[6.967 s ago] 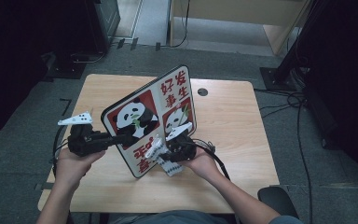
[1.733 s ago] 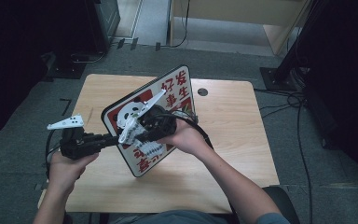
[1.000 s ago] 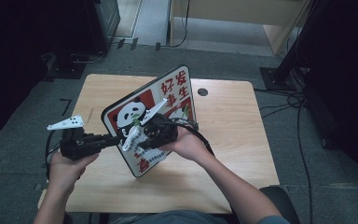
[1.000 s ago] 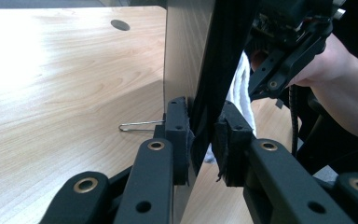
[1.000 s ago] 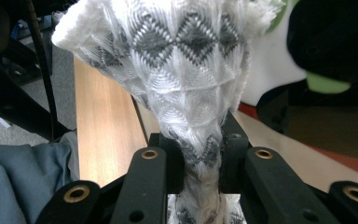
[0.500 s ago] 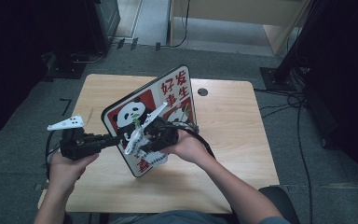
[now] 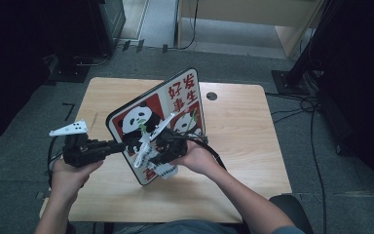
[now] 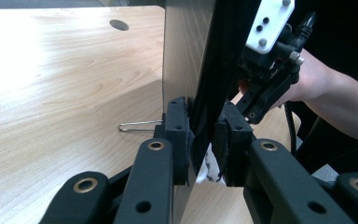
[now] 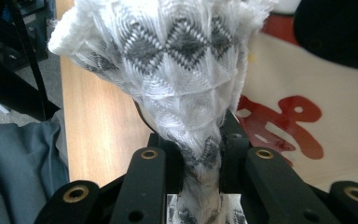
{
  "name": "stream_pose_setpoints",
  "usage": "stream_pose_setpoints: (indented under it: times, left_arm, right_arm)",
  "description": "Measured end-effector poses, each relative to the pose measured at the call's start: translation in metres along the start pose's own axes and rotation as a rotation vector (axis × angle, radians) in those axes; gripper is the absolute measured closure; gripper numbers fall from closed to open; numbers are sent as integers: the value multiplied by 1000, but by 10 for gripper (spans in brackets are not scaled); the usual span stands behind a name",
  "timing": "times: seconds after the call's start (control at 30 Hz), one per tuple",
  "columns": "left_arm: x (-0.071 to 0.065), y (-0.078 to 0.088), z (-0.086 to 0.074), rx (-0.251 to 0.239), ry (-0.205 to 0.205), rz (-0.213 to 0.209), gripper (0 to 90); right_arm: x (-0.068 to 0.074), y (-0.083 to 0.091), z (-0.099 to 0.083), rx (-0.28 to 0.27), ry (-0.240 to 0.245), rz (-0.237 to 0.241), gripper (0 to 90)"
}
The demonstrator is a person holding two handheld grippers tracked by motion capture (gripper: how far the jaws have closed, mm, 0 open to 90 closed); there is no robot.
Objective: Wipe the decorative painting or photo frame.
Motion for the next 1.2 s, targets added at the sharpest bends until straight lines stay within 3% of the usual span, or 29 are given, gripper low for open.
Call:
stream_pose_setpoints:
  times: [0.2, 0.57, 1.2]
  left_arm:
    - [0, 0, 0, 1, 1, -4, 774]
    - [0, 0, 0, -1, -1, -2, 774]
    - [0, 0, 0, -1, 3, -4, 773]
  right_arm:
    - [-1, -5, -7, -3, -4, -3, 770]
    - [-6, -18, -19, 42, 10, 6, 770]
    - [-9, -49, -48, 98, -49, 58, 769]
Point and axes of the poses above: each handheld gripper's, and its own axes: y roughly backward along the jaws, z roughly out of its top, x roughly to its left, the point moved 2 cm from there along -y, roughly forward along the jaws, and after that the axes turned 6 degrees about z, right-handed, at the moved point
